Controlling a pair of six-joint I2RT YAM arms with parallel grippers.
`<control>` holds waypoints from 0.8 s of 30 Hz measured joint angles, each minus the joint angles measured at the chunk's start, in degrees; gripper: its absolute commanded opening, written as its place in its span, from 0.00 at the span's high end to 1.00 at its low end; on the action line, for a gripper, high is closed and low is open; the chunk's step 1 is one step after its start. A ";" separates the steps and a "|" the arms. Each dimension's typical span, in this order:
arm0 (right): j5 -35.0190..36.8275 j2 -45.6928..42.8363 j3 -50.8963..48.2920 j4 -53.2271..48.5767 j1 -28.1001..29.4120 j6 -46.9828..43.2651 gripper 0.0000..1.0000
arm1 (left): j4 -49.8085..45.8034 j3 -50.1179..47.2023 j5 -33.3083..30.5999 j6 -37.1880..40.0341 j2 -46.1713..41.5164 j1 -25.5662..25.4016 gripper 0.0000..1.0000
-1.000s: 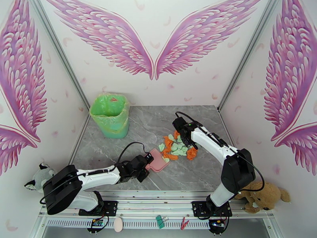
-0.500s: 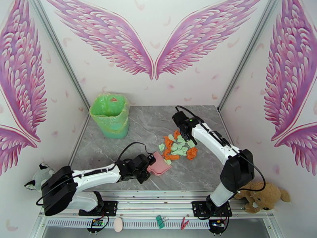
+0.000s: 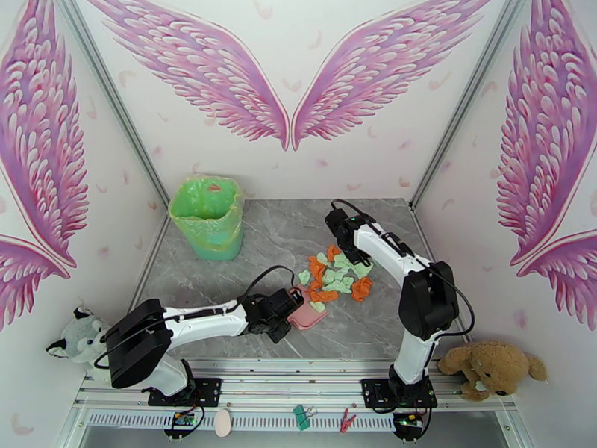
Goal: Sweep away the paper scraps from the table
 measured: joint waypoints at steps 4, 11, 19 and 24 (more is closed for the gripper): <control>-1.68 0.57 0.00 0.00 0.17 -0.37 1.00 | 0.04 0.15 0.00 0.24 0.50 0.00 1.00; -5.33 0.57 -1.90 0.20 2.75 -0.55 1.00 | 0.24 3.23 0.00 1.38 4.52 0.00 1.00; -8.33 -0.68 -4.63 -0.17 7.65 0.42 1.00 | 0.50 6.49 0.02 2.84 7.89 0.00 1.00; -12.04 -3.30 -4.79 -0.66 10.78 0.98 1.00 | 1.01 8.00 0.04 3.06 9.42 0.00 1.00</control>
